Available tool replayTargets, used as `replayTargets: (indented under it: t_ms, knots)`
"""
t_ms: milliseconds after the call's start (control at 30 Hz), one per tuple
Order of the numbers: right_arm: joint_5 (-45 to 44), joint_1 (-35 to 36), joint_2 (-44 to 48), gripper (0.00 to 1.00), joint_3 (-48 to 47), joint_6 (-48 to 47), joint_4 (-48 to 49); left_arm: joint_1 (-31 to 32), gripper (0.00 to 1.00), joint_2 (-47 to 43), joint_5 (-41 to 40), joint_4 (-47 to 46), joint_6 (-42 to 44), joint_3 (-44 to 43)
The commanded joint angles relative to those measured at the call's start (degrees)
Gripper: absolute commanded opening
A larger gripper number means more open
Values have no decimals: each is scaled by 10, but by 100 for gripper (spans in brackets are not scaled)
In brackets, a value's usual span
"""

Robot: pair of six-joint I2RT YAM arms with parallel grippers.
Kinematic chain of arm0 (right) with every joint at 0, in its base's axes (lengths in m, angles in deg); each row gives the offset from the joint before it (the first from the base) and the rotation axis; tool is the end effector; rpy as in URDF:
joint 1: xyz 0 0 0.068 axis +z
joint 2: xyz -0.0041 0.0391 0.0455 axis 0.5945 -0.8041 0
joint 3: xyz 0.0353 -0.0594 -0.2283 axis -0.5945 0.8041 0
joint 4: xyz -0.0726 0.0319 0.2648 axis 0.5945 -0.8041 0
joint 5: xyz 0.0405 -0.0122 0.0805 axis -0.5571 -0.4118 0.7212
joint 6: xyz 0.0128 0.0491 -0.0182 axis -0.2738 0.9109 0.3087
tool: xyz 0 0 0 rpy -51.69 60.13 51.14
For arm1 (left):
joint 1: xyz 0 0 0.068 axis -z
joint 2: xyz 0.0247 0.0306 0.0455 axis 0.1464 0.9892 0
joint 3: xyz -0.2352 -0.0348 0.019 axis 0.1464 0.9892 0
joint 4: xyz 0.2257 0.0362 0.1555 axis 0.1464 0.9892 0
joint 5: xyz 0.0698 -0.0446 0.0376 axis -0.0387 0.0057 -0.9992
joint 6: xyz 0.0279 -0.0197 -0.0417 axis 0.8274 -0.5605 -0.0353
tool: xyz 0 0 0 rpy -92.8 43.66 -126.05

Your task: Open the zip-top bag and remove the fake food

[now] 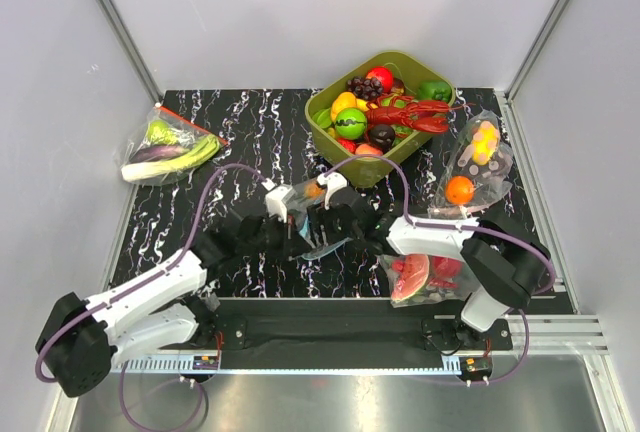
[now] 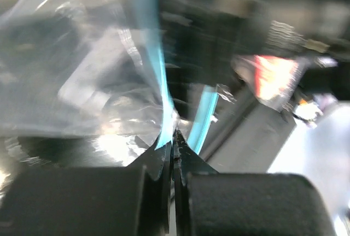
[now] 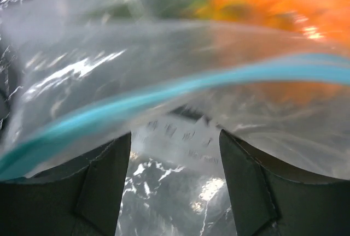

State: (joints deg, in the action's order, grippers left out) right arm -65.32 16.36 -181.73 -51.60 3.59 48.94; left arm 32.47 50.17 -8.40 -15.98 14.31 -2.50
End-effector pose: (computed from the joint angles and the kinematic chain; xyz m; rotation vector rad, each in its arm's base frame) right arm 0.2115 0.2773 0.1345 -0.6339 2.2157 0.6483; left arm 0.1747 -0.1652 0.1837 0.3862 2.2938 -1.0100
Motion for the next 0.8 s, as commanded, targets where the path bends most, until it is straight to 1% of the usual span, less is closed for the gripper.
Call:
replayTargets:
  t_ms: [0, 100, 133, 167, 200, 233, 267, 300, 400, 433, 500, 533, 600, 633, 700, 767]
  knots:
    - [-78, 0, 21, 73, 18, 42, 69, 28, 0, 15, 99, -78, -1, -12]
    - [-109, 0, 38, 73, 36, 58, 81, 48, 1, 36, 128, -80, 13, -22]
    - [-116, 0, 47, 73, 42, 63, 80, 49, 14, 33, 123, -76, 25, -24]
    - [-122, -1, 50, 73, 46, 66, 78, 50, 23, 28, 114, -67, 32, -30]
    - [-129, -1, 55, 74, 49, 66, 74, 50, 35, 12, 102, -44, 41, -42]
    - [-133, 0, 61, 74, 50, 68, 68, 50, 42, 2, 88, -33, 60, -48]
    - [-137, 0, 65, 74, 51, 69, 58, 50, 56, -10, 59, -22, 68, -56]
    - [-143, 0, 67, 74, 52, 70, 54, 49, 63, -22, 41, -5, 75, -68]
    - [-148, 0, 74, 74, 58, 77, 42, 50, 77, -66, -23, 13, 97, -89]
    - [-149, 0, 74, 74, 60, 79, 42, 50, 80, -84, -38, 14, 99, -91]
    - [-148, -1, 75, 74, 62, 84, 43, 49, 86, -107, -100, 11, 95, -88]
    - [-147, 0, 74, 74, 62, 87, 43, 50, 88, -111, -162, 14, 84, -83]
    - [-144, 0, 73, 74, 65, 90, 45, 49, 89, -95, -223, 40, 75, -79]
    - [-143, -1, 74, 74, 66, 91, 46, 49, 89, -81, -270, 53, 66, -81]
    - [-142, -1, 75, 74, 67, 92, 47, 48, 88, -43, -291, 74, 59, -84]
    - [-140, 0, 78, 74, 68, 92, 49, 49, 88, -23, -299, 69, 47, -81]
